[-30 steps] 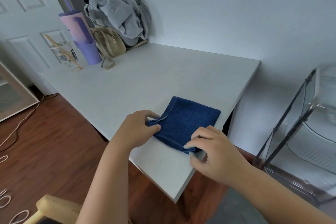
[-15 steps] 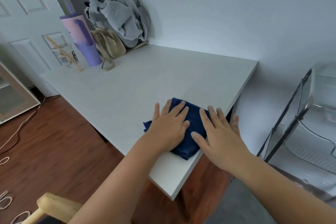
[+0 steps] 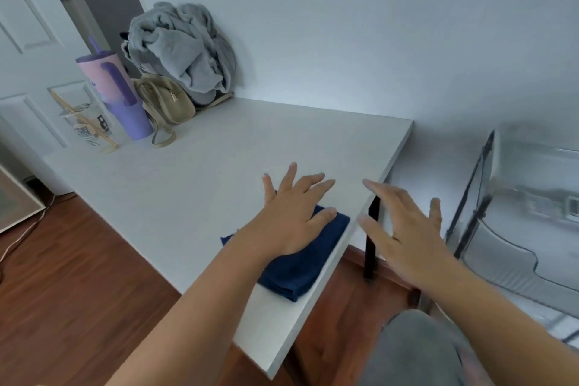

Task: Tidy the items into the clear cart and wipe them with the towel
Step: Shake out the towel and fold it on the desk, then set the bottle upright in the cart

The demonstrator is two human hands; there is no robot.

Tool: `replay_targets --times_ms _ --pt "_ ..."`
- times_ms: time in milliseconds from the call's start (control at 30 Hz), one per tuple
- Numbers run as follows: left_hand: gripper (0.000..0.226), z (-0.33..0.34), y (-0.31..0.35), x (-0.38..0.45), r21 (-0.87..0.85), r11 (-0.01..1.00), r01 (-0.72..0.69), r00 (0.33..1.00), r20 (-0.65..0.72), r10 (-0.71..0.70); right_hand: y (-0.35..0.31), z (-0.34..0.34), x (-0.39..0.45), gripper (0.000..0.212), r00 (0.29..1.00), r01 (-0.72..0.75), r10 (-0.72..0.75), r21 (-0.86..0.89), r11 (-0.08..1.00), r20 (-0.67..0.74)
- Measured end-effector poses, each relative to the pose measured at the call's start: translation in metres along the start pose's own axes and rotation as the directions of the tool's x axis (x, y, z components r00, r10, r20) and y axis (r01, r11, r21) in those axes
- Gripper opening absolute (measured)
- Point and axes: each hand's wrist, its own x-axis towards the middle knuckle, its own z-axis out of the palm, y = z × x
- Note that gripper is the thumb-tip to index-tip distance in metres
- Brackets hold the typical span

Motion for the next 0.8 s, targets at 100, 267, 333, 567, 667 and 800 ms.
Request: replay_targets --times_ms 100,267,333,567,667,800 --pt "0.061 -0.024 0.040 0.036 -0.046 0.984 -0.171 0.984 -0.049 0.169 0.034 -0.054 0.008 0.043 0.983 -0.017 0.029 0.066 0.998 -0.179" --pt "0.063 -0.054 0.110 0.100 -0.163 0.918 -0.361 0.929 -0.143 0.340 0.093 -0.137 0.004 0.035 0.900 -0.155 0.150 0.021 0.988 -0.409" --pt "0.063 -0.052 0.136 0.121 -0.250 0.871 -0.422 0.906 -0.151 0.395 0.115 -0.166 -0.002 0.033 0.863 -0.201 0.186 0.019 0.979 -0.469" --pt "0.064 -0.008 0.232 0.178 -0.427 0.764 -0.483 0.866 -0.101 0.490 0.185 -0.256 -0.028 0.030 0.737 -0.374 0.272 -0.038 0.927 -0.618" --pt "0.068 0.019 0.270 0.196 -0.479 0.753 -0.451 0.870 -0.045 0.492 0.210 -0.281 -0.034 0.031 0.714 -0.434 0.317 -0.040 0.900 -0.624" --pt "0.077 0.049 0.315 0.218 -0.575 0.730 -0.370 0.890 0.006 0.455 0.237 -0.300 -0.034 0.035 0.721 -0.507 0.396 -0.045 0.861 -0.568"
